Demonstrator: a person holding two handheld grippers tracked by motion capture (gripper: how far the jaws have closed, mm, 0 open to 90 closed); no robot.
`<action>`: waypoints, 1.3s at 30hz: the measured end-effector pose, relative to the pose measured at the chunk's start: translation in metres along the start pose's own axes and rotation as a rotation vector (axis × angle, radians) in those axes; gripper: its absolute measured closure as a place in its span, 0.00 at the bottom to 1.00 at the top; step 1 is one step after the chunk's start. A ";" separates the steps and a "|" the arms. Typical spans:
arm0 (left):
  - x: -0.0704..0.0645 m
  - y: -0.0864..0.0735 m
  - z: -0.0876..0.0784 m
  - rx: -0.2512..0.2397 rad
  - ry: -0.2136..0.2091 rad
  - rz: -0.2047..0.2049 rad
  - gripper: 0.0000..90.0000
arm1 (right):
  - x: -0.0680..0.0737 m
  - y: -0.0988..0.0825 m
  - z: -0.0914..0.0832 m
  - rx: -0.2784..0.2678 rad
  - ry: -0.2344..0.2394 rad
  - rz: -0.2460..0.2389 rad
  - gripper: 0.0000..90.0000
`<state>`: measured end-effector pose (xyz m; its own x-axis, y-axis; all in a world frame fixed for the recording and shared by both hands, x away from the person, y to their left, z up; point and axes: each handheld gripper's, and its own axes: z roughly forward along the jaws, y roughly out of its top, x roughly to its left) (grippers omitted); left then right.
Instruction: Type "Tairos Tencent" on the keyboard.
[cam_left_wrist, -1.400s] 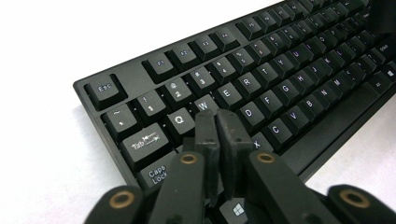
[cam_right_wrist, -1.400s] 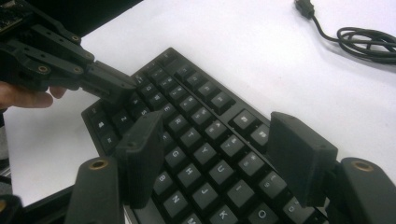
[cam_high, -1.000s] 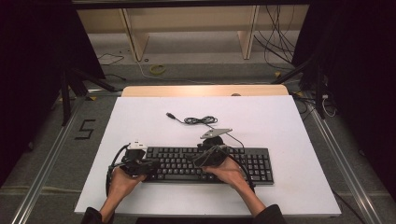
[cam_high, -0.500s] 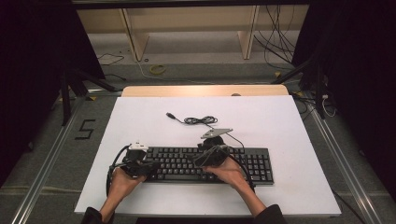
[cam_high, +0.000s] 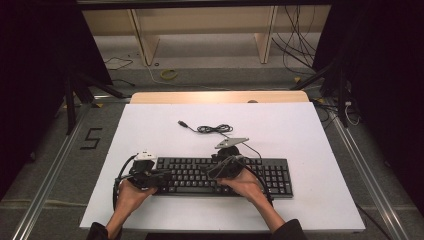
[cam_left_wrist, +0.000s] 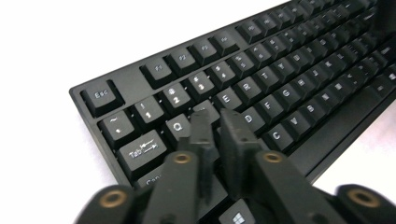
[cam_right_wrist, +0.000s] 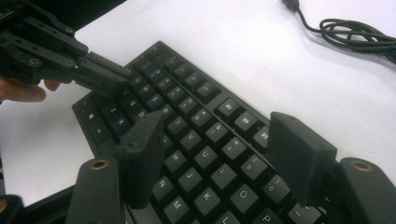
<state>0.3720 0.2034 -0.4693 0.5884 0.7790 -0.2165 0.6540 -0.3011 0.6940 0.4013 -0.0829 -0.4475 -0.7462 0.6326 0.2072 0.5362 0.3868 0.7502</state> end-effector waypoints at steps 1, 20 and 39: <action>0.000 0.000 -0.001 -0.006 -0.005 -0.002 0.86 | 0.000 0.000 0.000 0.001 0.001 0.000 0.42; -0.001 0.004 -0.007 -0.081 -0.035 -0.037 0.54 | -0.001 0.000 0.000 0.008 -0.004 0.000 0.46; -0.004 0.008 -0.009 -0.099 -0.043 -0.049 0.42 | -0.001 -0.004 0.008 0.043 -0.019 -0.005 0.76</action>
<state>0.3704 0.2034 -0.4567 0.5780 0.7667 -0.2796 0.6337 -0.2057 0.7458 0.4033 -0.0800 -0.4554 -0.7418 0.6427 0.1913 0.5492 0.4187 0.7232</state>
